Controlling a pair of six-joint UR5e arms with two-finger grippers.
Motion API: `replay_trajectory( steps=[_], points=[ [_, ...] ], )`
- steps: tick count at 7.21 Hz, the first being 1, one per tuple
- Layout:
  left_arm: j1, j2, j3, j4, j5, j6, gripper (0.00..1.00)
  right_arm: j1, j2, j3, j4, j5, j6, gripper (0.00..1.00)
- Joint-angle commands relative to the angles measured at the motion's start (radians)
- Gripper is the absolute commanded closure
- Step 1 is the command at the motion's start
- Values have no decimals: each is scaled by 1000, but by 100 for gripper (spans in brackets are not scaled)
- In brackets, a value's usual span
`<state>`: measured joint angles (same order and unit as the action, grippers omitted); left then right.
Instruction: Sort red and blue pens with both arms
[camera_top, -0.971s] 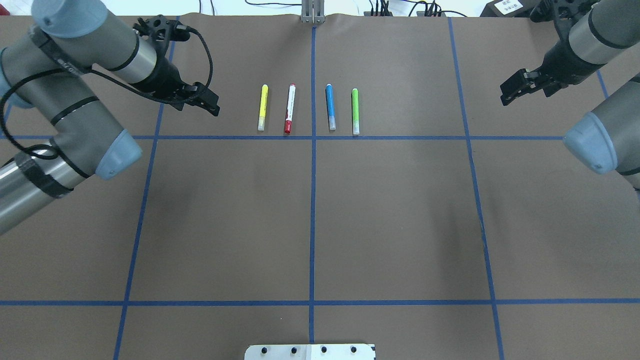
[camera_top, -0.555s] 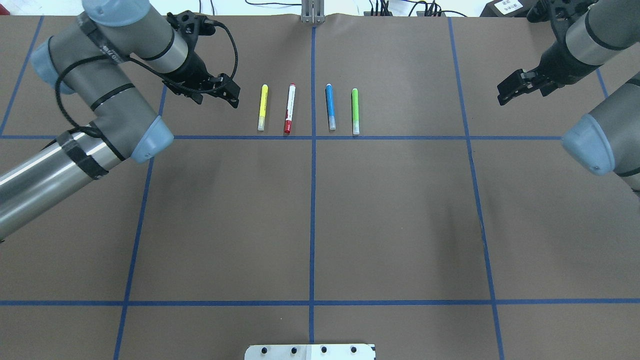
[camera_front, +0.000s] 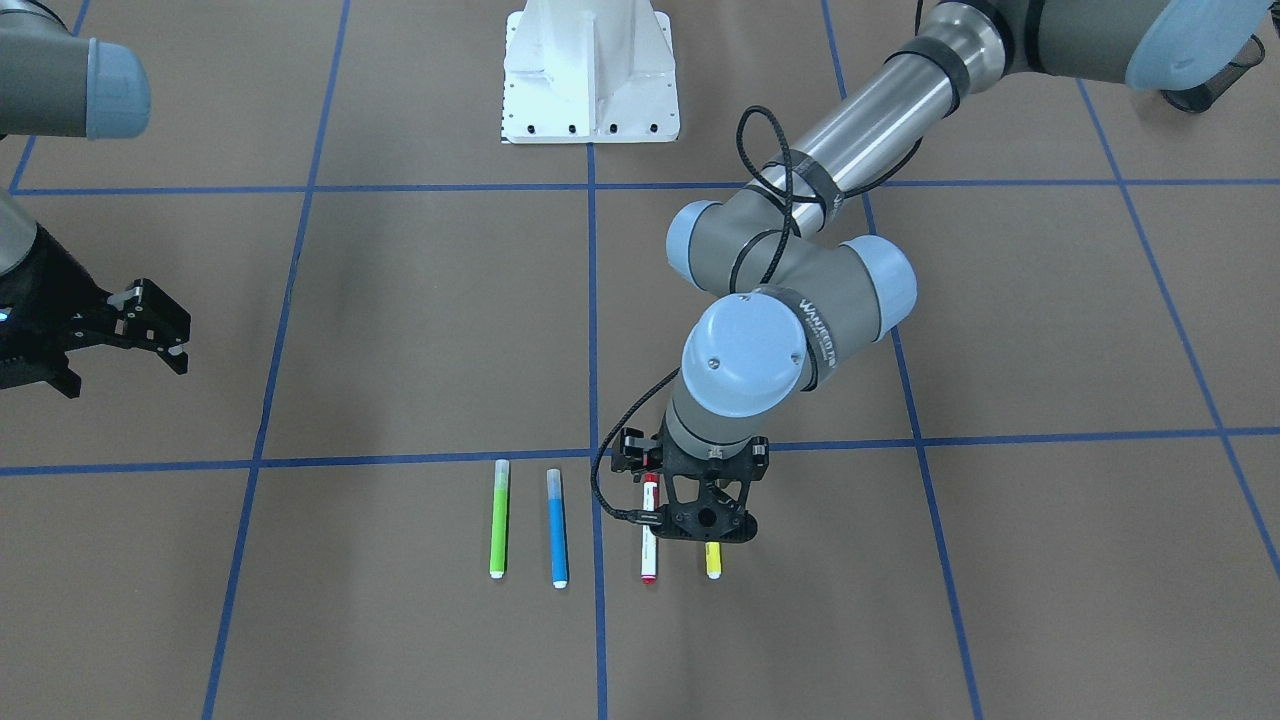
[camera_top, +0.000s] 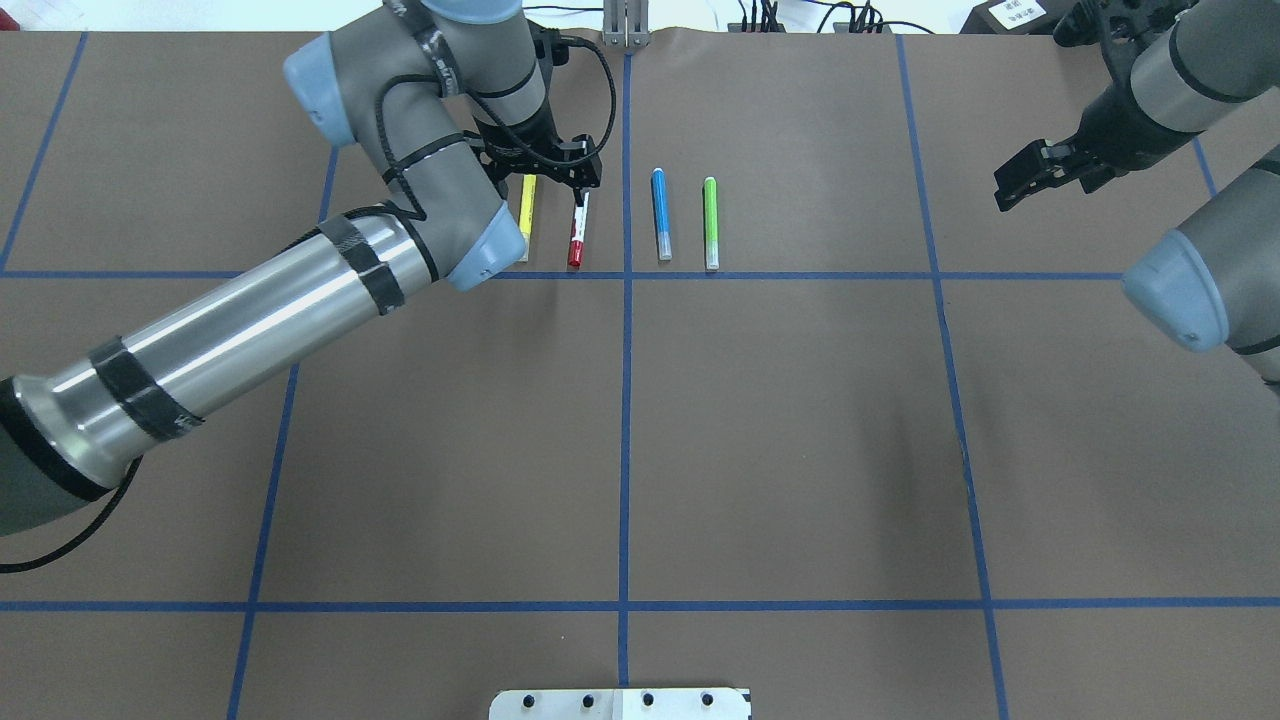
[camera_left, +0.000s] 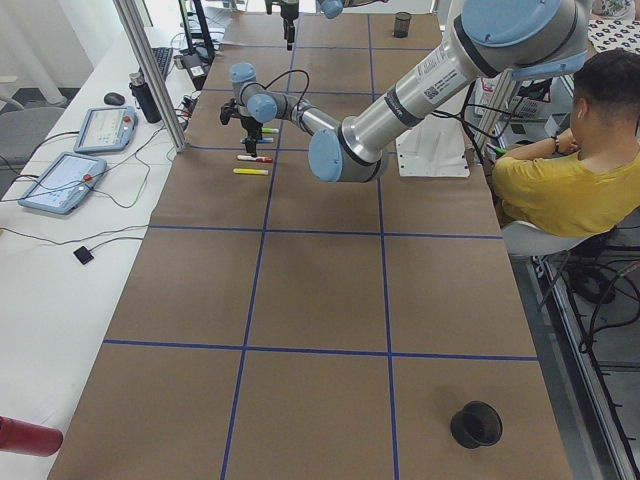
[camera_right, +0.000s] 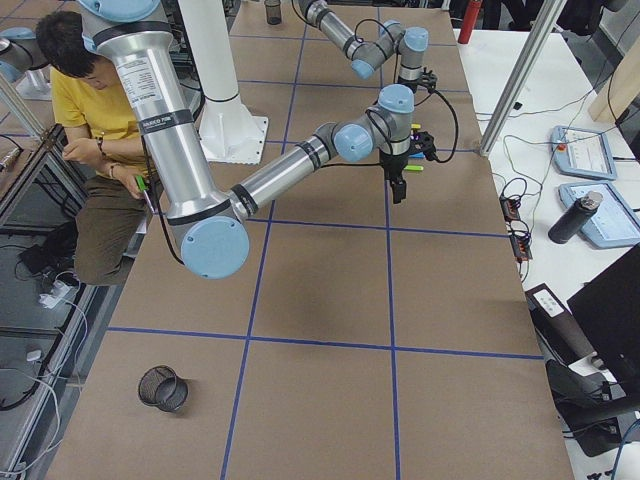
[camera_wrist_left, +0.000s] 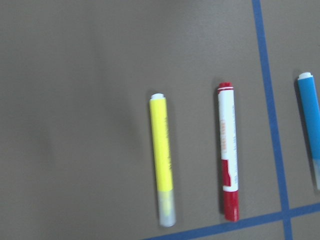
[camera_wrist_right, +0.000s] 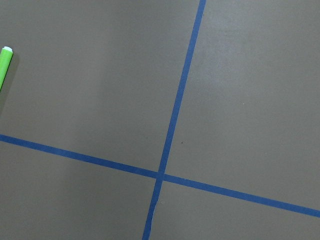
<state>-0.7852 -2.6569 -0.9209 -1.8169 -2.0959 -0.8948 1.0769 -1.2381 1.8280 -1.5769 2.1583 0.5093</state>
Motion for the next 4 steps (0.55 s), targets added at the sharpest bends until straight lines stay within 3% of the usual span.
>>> replay_trajectory(
  steps=[1,4],
  points=[
    [36,-24,69,-15,78,-1,10,-2,0,-3,0,-2,0,0],
    [67,-32,96,-64,83,-4,20,-2,2,-3,0,-15,0,0]
  ],
)
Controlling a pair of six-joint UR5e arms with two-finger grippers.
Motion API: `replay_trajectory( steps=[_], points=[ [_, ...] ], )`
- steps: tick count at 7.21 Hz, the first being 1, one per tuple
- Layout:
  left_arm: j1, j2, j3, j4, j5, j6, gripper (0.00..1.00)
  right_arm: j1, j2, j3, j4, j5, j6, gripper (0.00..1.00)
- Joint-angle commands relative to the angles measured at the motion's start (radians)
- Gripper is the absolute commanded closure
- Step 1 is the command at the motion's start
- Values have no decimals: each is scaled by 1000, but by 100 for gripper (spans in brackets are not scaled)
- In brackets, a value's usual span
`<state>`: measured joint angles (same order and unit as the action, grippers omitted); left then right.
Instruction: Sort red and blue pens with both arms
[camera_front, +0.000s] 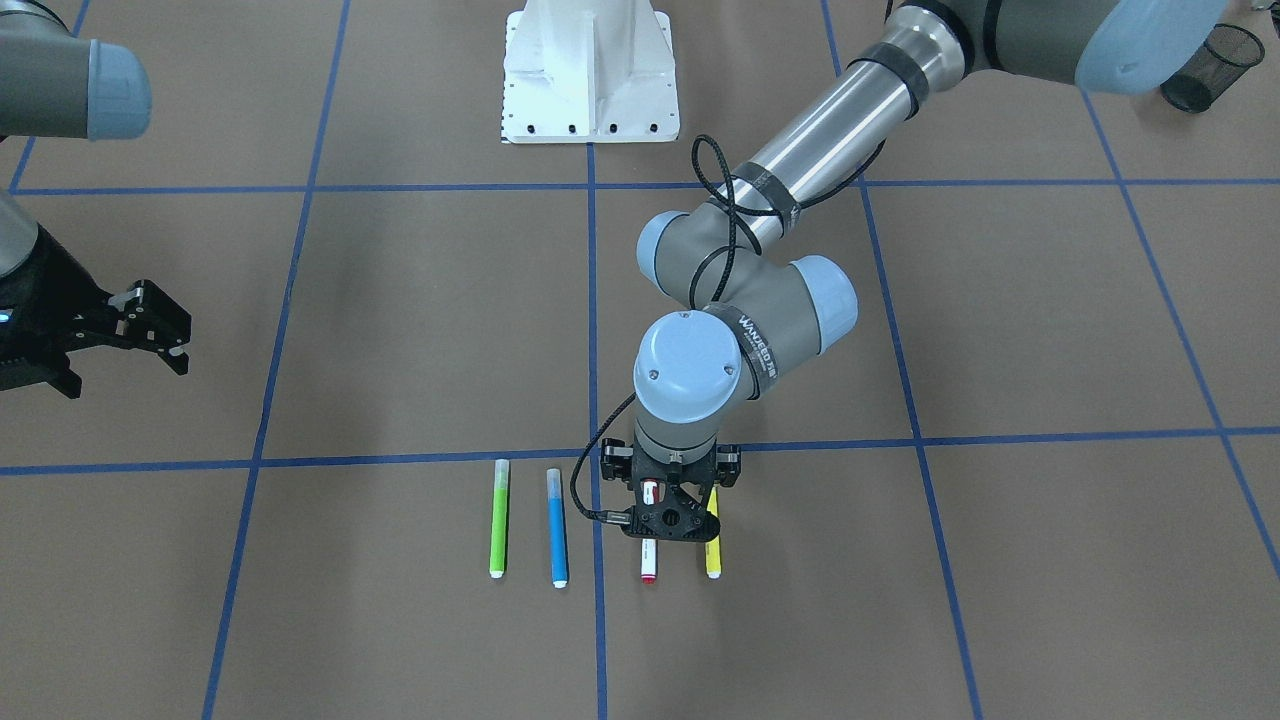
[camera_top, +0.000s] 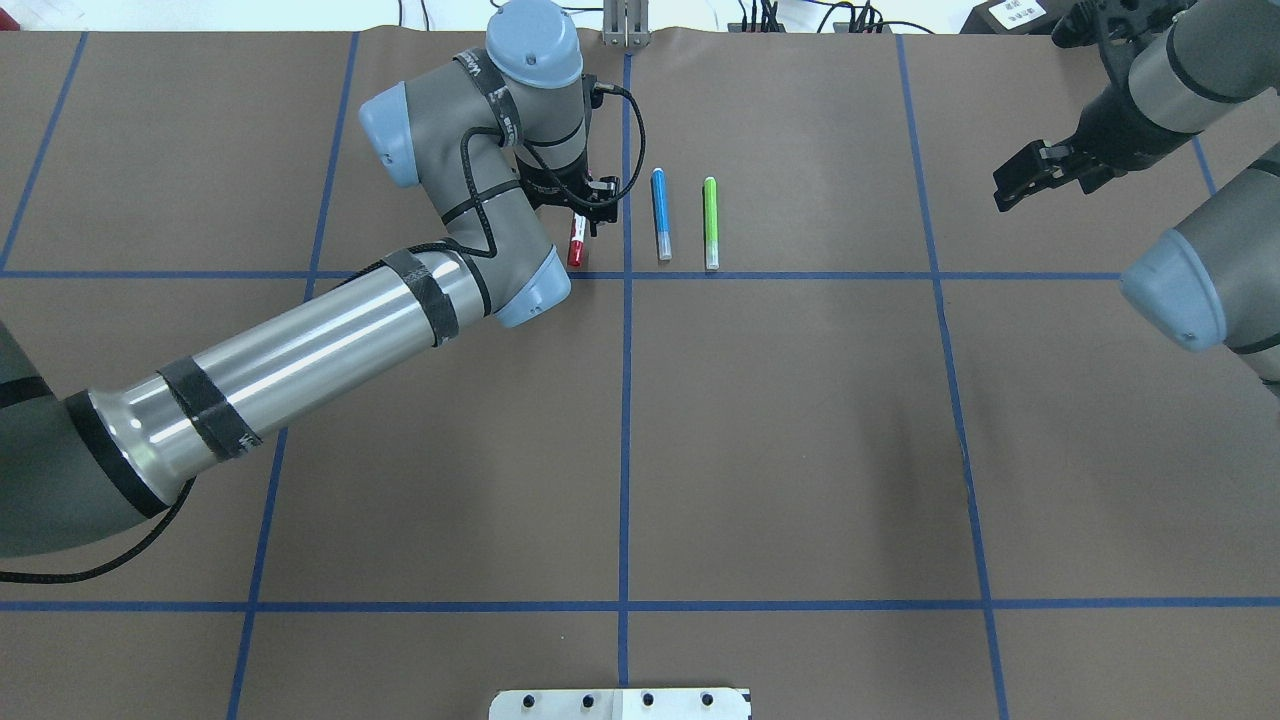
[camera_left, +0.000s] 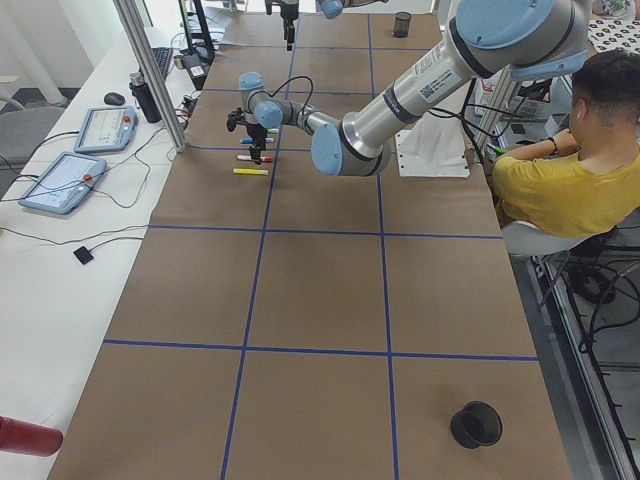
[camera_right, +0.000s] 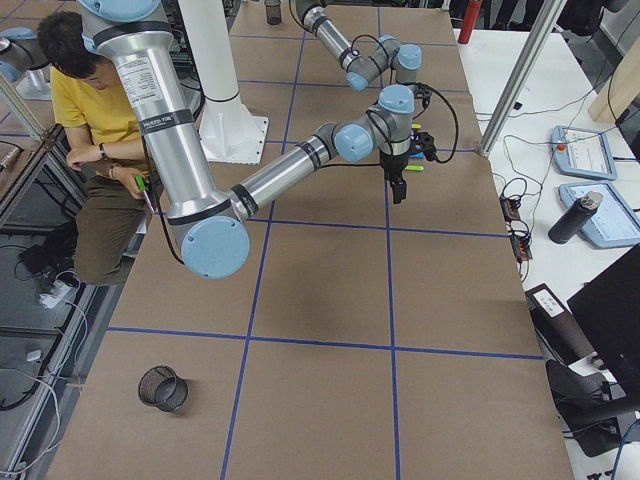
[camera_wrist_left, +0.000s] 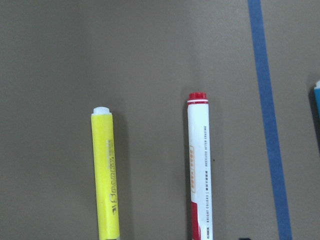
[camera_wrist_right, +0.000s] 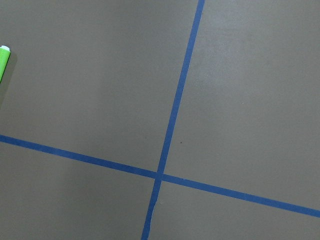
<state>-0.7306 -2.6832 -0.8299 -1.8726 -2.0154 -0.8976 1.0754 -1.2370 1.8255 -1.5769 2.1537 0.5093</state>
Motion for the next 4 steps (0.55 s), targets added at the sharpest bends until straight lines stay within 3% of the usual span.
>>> replay_trajectory(
  steps=[1,4],
  points=[
    [22,-7,5,-8,3,-1,26,-3,-1,0,0,-18,0,0],
    [33,-7,5,-10,3,-24,46,-3,-1,-2,0,-20,0,0]
  ],
)
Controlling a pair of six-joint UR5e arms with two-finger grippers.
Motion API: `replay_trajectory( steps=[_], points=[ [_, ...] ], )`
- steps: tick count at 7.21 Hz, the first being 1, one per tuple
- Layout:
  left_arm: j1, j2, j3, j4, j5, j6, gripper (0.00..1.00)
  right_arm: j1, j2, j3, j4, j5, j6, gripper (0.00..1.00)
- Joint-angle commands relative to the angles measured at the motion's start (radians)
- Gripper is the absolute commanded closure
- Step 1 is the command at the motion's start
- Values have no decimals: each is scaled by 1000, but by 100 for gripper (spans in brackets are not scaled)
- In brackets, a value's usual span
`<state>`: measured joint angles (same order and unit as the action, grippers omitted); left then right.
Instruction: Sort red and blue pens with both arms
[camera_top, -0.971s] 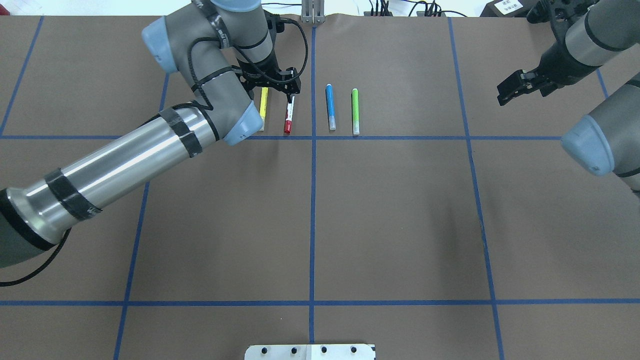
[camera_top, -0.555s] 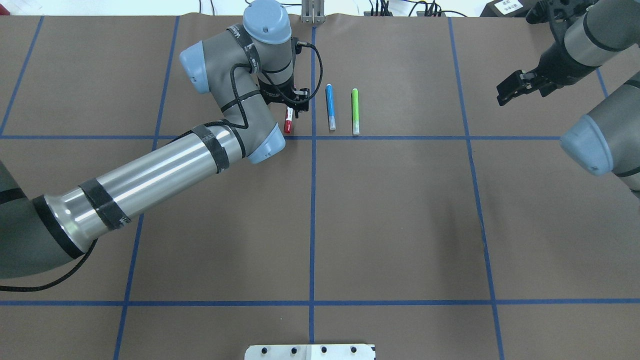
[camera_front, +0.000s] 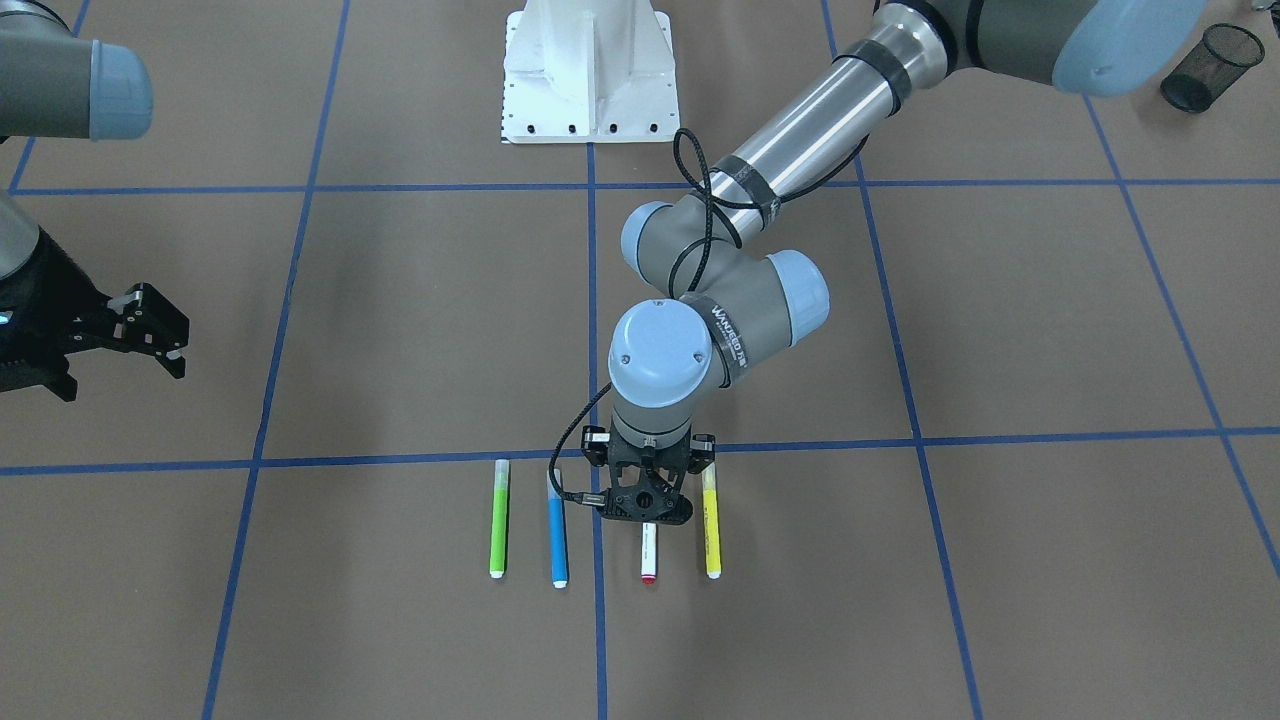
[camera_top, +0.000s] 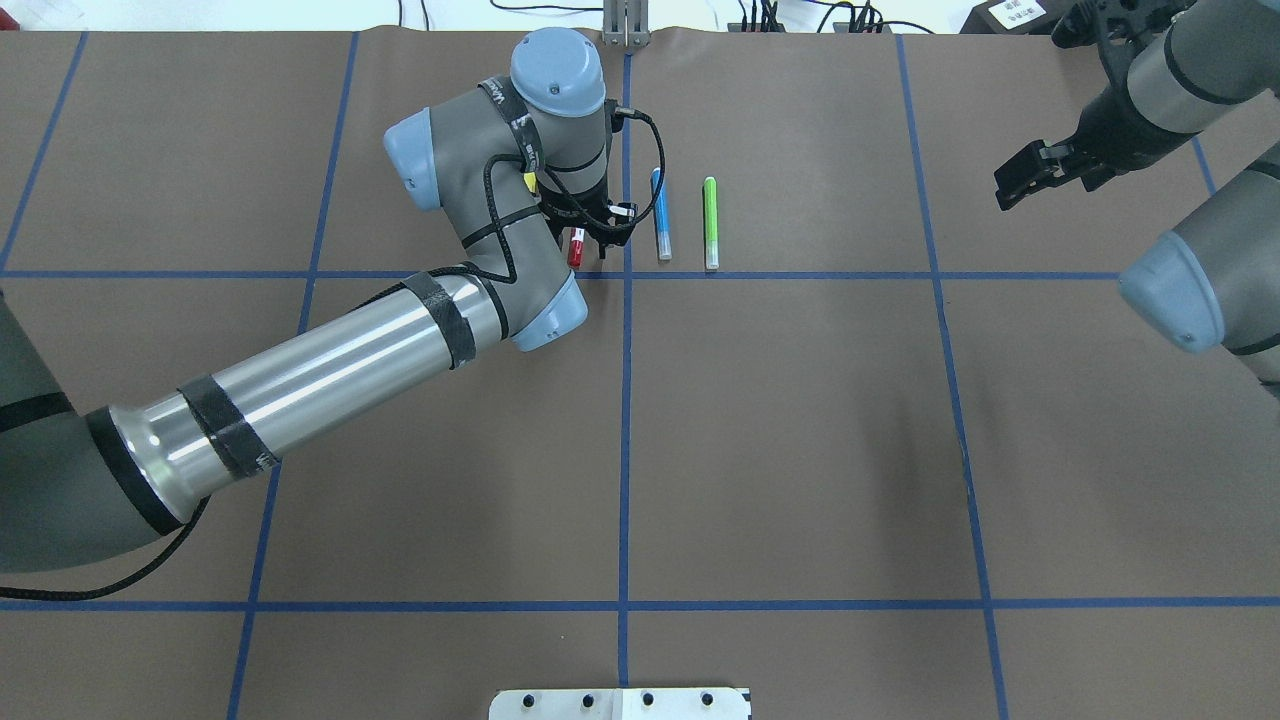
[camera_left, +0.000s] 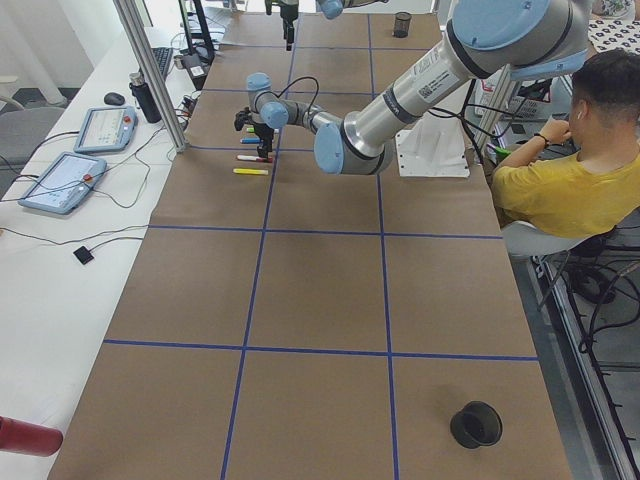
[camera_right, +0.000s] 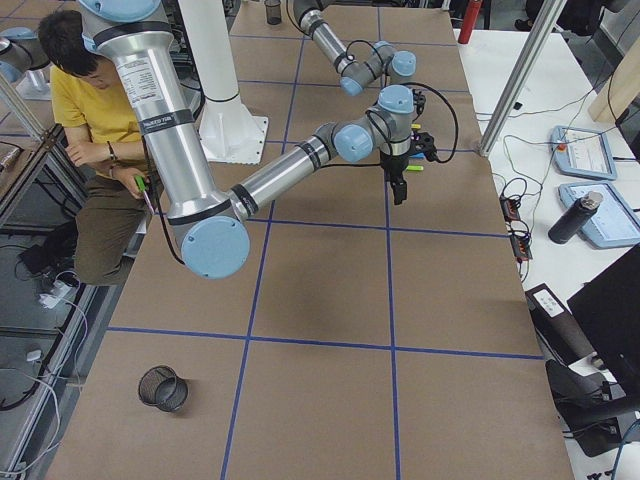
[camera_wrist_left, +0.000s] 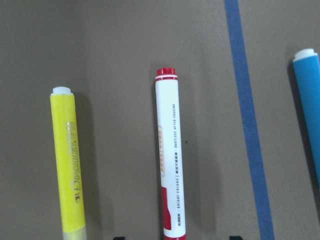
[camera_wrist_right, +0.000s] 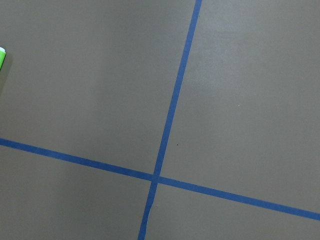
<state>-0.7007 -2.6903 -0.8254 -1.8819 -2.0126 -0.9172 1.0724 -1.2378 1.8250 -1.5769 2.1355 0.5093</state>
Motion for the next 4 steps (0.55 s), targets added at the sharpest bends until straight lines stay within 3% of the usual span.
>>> replay_trajectory(
  steps=[1,4],
  points=[
    [3,1,0,0,0,-5,50,0,0,-1,0,-2,0,0],
    [3,7,0,-2,0,-6,52,-3,0,-1,0,-2,0,0]
  ],
)
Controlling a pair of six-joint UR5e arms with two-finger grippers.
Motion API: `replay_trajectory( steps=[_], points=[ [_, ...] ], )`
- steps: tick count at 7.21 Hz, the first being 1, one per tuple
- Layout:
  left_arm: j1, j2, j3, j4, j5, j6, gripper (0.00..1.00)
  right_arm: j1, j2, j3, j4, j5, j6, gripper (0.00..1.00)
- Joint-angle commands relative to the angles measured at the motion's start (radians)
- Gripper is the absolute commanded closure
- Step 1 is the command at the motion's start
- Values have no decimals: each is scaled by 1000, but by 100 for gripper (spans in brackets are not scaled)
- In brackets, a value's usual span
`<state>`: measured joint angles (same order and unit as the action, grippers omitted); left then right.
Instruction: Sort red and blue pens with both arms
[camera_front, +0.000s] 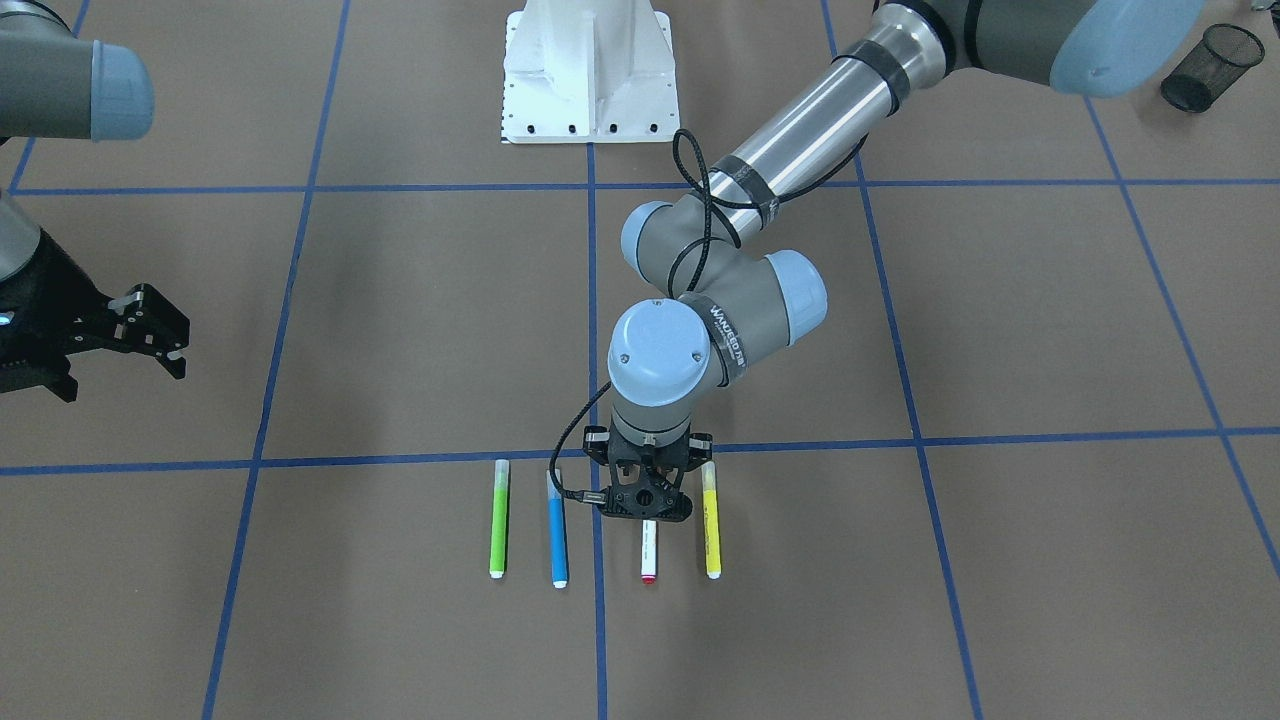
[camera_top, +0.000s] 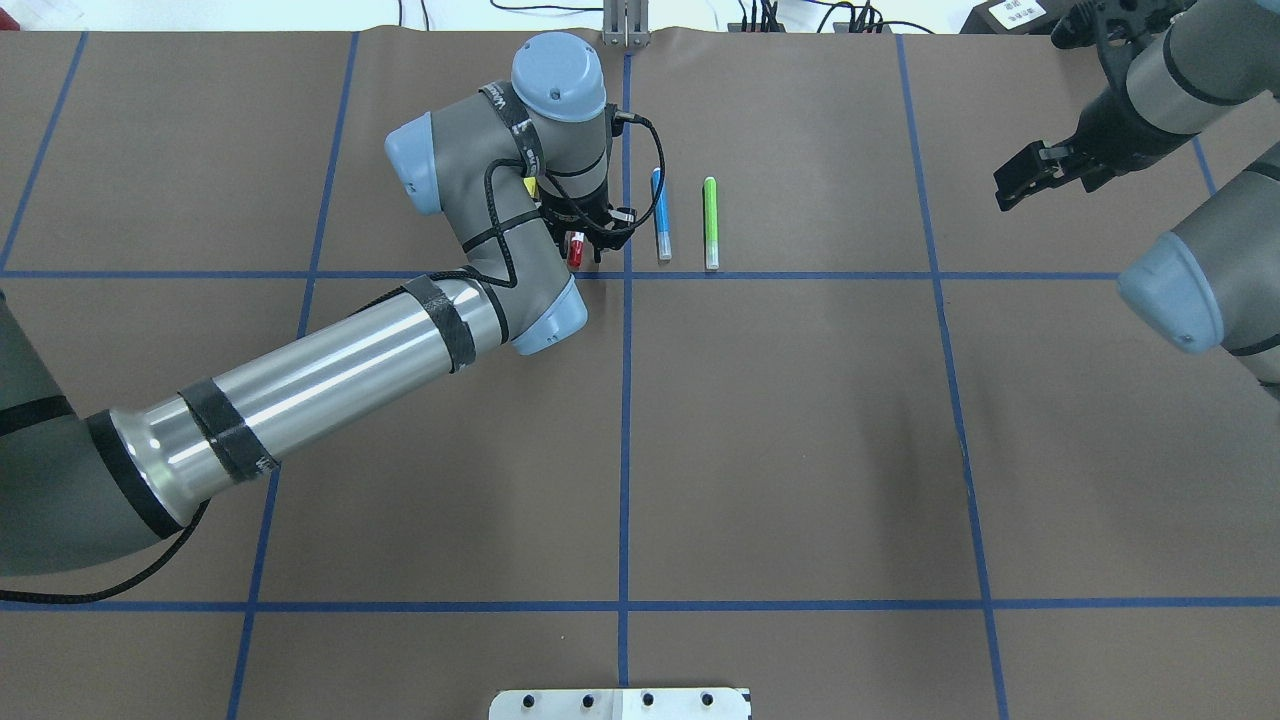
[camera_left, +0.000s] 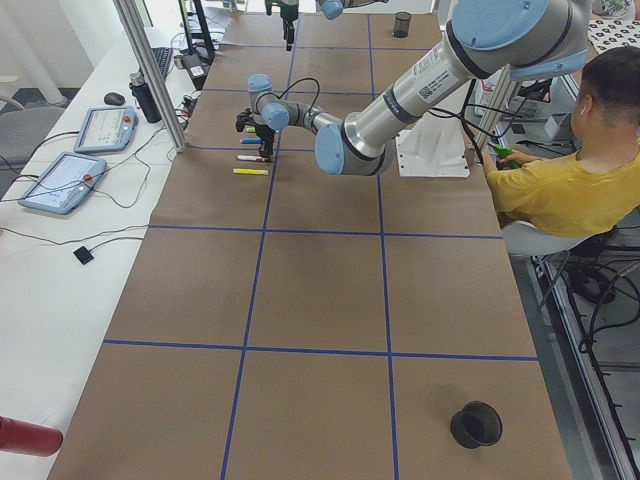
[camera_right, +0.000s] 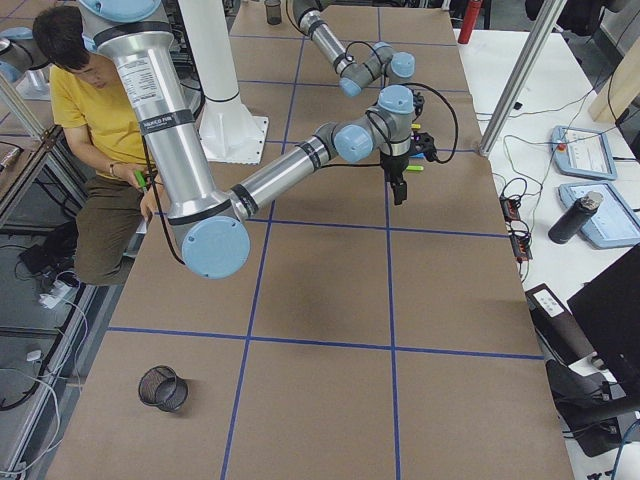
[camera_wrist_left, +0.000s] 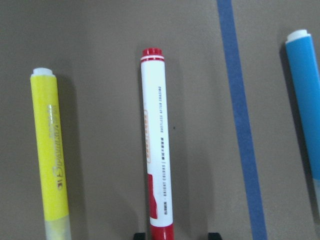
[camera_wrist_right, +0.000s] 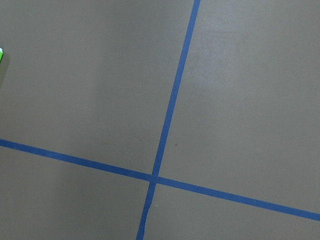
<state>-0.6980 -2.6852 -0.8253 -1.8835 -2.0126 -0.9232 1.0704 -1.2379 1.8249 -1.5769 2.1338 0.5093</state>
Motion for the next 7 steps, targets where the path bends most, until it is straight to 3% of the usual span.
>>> replay_trajectory(
  steps=[1,5,7],
  points=[
    [0,2,0,0,0,0,55,-3,0,0,0,0,2,0],
    [0,5,0,3,0,-2,75,-3,0,0,2,0,2,0],
    [0,7,-6,4,0,-2,98,-3,2,0,0,0,2,0]
  ],
)
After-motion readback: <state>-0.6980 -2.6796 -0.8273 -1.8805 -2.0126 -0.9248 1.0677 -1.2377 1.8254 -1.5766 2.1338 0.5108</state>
